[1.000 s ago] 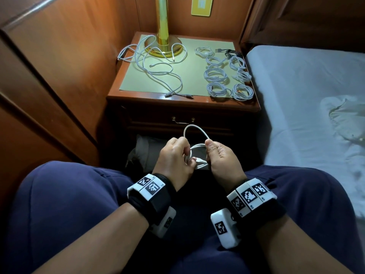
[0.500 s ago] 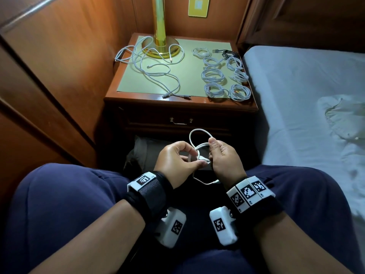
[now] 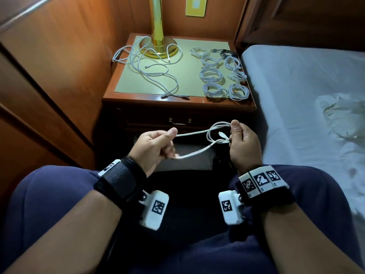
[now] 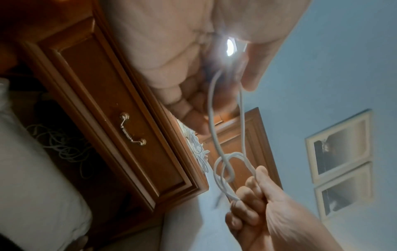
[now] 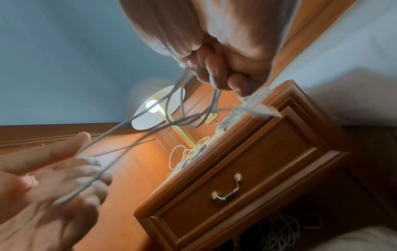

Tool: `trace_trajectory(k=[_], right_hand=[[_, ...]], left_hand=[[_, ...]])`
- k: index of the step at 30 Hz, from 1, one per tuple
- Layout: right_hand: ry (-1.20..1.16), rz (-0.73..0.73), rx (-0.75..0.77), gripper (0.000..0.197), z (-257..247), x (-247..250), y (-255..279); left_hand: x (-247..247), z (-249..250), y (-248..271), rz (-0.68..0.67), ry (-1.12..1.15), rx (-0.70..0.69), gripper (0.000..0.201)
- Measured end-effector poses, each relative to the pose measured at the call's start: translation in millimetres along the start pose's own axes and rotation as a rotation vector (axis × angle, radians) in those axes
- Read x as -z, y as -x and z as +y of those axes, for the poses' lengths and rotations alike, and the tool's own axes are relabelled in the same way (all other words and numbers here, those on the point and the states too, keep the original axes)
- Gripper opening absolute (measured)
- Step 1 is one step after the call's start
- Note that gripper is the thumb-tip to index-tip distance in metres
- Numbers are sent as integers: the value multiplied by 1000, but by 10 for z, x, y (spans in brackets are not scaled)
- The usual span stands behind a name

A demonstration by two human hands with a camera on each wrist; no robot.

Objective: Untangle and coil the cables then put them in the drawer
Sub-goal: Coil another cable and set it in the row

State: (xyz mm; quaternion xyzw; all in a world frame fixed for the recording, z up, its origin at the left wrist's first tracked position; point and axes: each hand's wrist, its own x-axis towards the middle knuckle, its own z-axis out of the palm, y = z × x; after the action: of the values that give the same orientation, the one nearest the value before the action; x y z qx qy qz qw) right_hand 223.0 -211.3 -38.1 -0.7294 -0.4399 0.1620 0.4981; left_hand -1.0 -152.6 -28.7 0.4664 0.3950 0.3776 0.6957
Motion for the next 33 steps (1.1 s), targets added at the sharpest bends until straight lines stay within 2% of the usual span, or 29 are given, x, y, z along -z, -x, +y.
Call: trace_trajectory(k=[2,4,7,9,12,15,16,19,24,27,30,33], right_hand=[[-3,15,21,44,-25,-6,12],[-21,43,-22,44,23,-6,-17],[-95,135,-176,48,88,85,-122],[-233,138,-275,49,101,150,-165],[-575,87,-383,44,26,162,-152],[-781,-24,-451,43,-70,148,-105],[-805,-65,-470,44,-83,144,-91],[-831,-184,-506,44,-95,101,-44],[-842,-342,-504,43,-147,26,62],[-829,-384,-488,42,-175,-16,112],[-809,-379,-494,43,-182,-62,148],[-791,-330,-495,42,-190,-87,168]], left_hand=[[32,43,-16,15,-38,-10,48],[89,76,-57,73,-88,-29,49],[232,83,-117,200,-200,-103,50],[309,57,-145,239,-293,-141,48],[322,-17,-161,262,-569,-248,39],[216,-146,-128,225,-764,-278,14],[159,-197,-98,203,-806,-254,12],[20,-343,-34,134,-914,-235,22],[-102,-400,23,7,-938,-144,22],[-136,-417,51,-33,-792,-38,20],[-186,-437,78,-60,-589,49,17],[-230,-436,107,-104,-691,18,13]])
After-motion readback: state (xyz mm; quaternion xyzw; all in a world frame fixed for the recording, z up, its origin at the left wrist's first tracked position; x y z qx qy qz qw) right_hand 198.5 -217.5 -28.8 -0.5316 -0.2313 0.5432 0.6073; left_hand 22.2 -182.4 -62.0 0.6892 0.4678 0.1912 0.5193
